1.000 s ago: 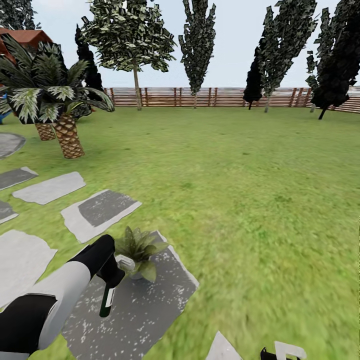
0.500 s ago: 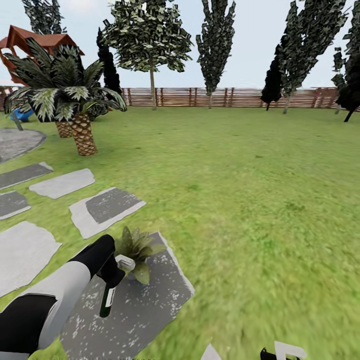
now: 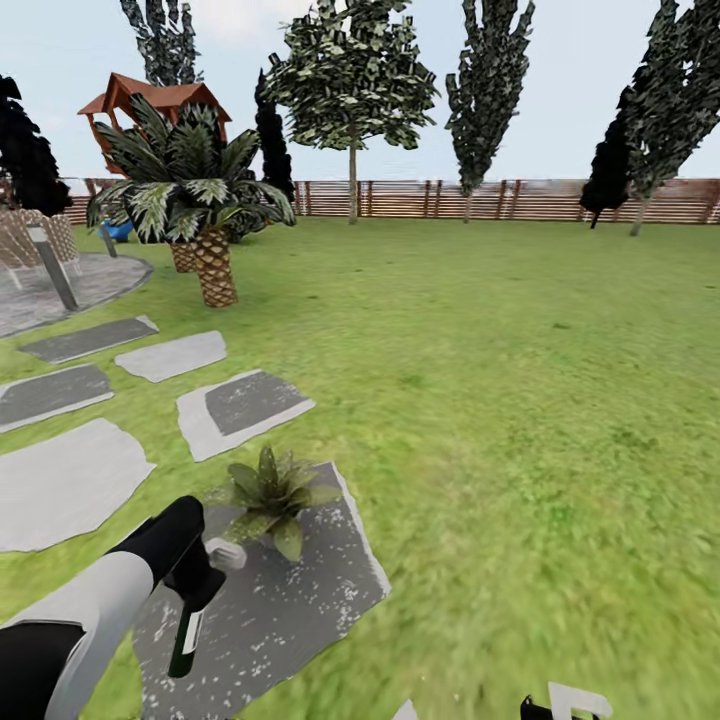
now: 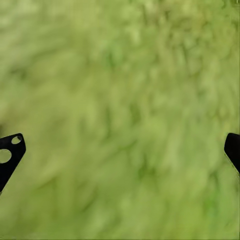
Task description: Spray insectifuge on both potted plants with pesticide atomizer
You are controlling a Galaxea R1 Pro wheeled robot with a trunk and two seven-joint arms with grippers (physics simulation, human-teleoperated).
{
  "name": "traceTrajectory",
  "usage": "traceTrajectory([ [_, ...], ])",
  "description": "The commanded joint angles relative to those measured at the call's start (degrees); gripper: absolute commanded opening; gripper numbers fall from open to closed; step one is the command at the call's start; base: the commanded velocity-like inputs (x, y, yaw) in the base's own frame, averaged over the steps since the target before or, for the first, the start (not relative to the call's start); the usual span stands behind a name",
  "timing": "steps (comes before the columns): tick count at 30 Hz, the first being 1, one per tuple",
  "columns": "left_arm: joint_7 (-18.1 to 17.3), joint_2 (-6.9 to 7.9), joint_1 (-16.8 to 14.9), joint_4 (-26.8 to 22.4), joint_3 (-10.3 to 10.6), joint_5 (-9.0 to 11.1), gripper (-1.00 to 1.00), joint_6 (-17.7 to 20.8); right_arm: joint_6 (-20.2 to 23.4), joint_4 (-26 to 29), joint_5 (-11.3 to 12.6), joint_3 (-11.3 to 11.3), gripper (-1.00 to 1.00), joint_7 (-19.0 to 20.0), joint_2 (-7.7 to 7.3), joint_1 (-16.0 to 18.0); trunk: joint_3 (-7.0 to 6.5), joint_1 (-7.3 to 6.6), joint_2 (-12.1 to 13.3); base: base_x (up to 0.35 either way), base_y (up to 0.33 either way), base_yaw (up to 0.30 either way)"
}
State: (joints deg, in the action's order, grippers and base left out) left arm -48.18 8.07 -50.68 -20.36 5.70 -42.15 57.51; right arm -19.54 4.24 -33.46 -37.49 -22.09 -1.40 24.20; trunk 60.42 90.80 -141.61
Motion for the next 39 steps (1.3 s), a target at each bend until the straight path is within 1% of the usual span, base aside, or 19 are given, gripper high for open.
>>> traceTrajectory([
  [1, -0.5, -0.06, 0.0, -0.1, 0.4, -0.1, -1.0, 0.1, -0.2, -0.1, -0.6, -0.5, 1.0, -0.1, -0.01, 0.0, 0.06, 0.0, 0.0, 0.158, -0.244, 0.274],
  [6, -0.5, -0.13, 0.0, 0.0, 0.3, 0.1, -1.0, 0.1, -0.2, -0.1, -0.6, -0.5, 1.0, -0.1, -0.27, 0.0, 0.06, 0.0, 0.0, 0.23, -0.2, 0.048],
  [8, -0.4, -0.08, 0.0, 0.0, -1.7, 0.1, -1.0, 0.0, -0.2, -0.1, -0.6, -0.5, 1.0, -0.1, -0.35, 0.1, 0.06, 0.0, 0.0, 0.278, -0.065, 0.002],
  [9, -0.4, -0.08, 0.0, 0.1, -2.1, 0.1, -1.0, -0.1, -0.2, -0.1, -0.6, -0.5, 1.0, -0.1, -0.35, 0.1, 0.06, 0.0, 0.0, 0.289, -0.053, 0.001],
  [12, -0.4, -0.07, 0.0, 0.3, -2.6, 0.1, -1.0, -0.2, -0.2, -0.1, -0.6, -0.5, 1.0, -0.1, -0.34, 0.1, 0.06, 0.0, 0.0, 0.287, -0.108, 0.0],
  [15, -0.4, 0.02, 0.6, 0.1, -2.7, 0.1, -1.0, -0.2, -0.2, 0.0, -0.6, -0.5, 1.0, -0.1, -0.27, 0.1, 0.06, 0.0, 0.0, 0.218, -0.193, 0.0],
  [19, -0.3, 0.16, 0.7, -0.1, -2.7, 0.1, -1.0, -0.2, -0.2, 0.0, -0.6, -0.5, 1.0, -0.1, -0.15, 0.1, 0.06, 0.0, 0.0, 0.05, -0.259, 0.063],
  [27, -0.3, 0.32, 0.8, 0.1, -2.7, 0.1, -1.0, -0.2, -0.2, 0.0, -0.6, -0.5, 1.0, -0.1, -0.1, 0.1, 0.06, 0.0, 0.0, 0.002, -0.274, 0.261],
  [32, -0.2, 0.36, 2.8, -0.2, -2.7, 0.1, -1.0, -0.3, -0.2, -0.1, -0.6, -0.5, 1.0, -0.1, -0.1, 0.1, 0.06, 0.0, 0.0, 0.0, -0.274, 0.277],
  [36, -0.2, 0.3, 2.9, -0.4, -2.8, 0.1, -1.0, -0.3, -0.2, 0.0, -0.6, -0.5, 1.0, -0.1, -0.07, 0.0, 0.06, 0.0, 0.0, 0.0, -0.274, 0.251],
  [39, -0.2, 0.43, 3.0, -0.5, -2.8, 0.1, -1.0, -0.3, -0.2, 0.0, -0.6, -0.5, 1.0, -0.1, -0.1, 0.1, 0.06, 0.0, 0.0, 0.0, -0.274, 0.046],
])
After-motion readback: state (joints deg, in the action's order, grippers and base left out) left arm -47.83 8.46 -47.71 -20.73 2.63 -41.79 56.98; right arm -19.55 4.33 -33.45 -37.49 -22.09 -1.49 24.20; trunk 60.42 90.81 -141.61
